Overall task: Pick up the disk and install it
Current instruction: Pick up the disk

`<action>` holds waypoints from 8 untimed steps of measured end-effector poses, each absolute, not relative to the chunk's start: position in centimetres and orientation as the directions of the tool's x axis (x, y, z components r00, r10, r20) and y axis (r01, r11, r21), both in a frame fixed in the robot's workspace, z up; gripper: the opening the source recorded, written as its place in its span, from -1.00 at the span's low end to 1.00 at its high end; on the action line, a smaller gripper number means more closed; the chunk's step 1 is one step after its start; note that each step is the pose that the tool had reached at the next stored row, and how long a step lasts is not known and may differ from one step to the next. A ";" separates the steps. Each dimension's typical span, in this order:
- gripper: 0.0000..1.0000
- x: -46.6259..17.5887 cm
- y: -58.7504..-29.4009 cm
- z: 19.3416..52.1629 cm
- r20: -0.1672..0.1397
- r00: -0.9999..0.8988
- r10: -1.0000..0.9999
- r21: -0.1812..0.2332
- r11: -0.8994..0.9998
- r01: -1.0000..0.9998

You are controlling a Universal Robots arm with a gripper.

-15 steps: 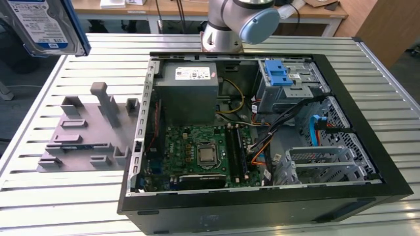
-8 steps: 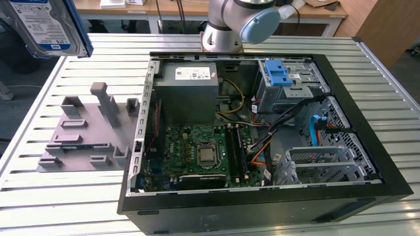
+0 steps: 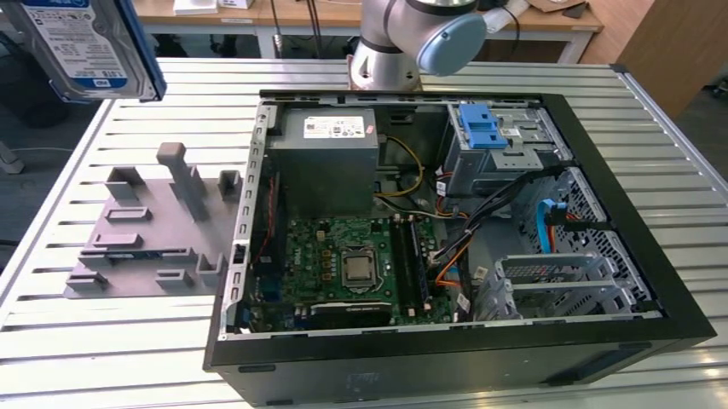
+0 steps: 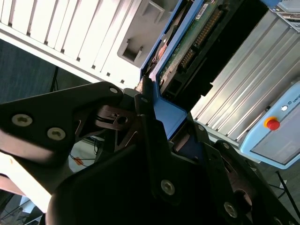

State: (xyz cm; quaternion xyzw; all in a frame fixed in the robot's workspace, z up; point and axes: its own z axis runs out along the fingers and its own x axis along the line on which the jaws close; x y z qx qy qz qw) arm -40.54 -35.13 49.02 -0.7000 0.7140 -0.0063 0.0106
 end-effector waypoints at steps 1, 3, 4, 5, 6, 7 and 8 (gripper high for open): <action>-0.27 -40.5 -35.2 49.0 -0.006 -0.020 -1.000 -0.024 0.020 -1.000; -0.27 -40.3 -35.2 49.0 -0.006 -0.020 -1.000 -0.024 0.020 -1.000; -0.27 -40.2 -35.3 49.0 -0.006 -0.020 -1.000 -0.024 0.020 -1.000; -0.27 -40.1 -35.3 49.0 -0.006 -0.020 -1.000 -0.024 0.020 -1.000; -0.27 -40.1 -35.3 49.0 -0.006 -0.020 -1.000 -0.024 0.020 -1.000; -0.27 -40.0 -35.4 49.0 -0.006 -0.020 -1.000 -0.024 0.020 -1.000; -0.27 -39.9 -35.4 49.0 -0.006 -0.020 -1.000 -0.024 0.020 -1.000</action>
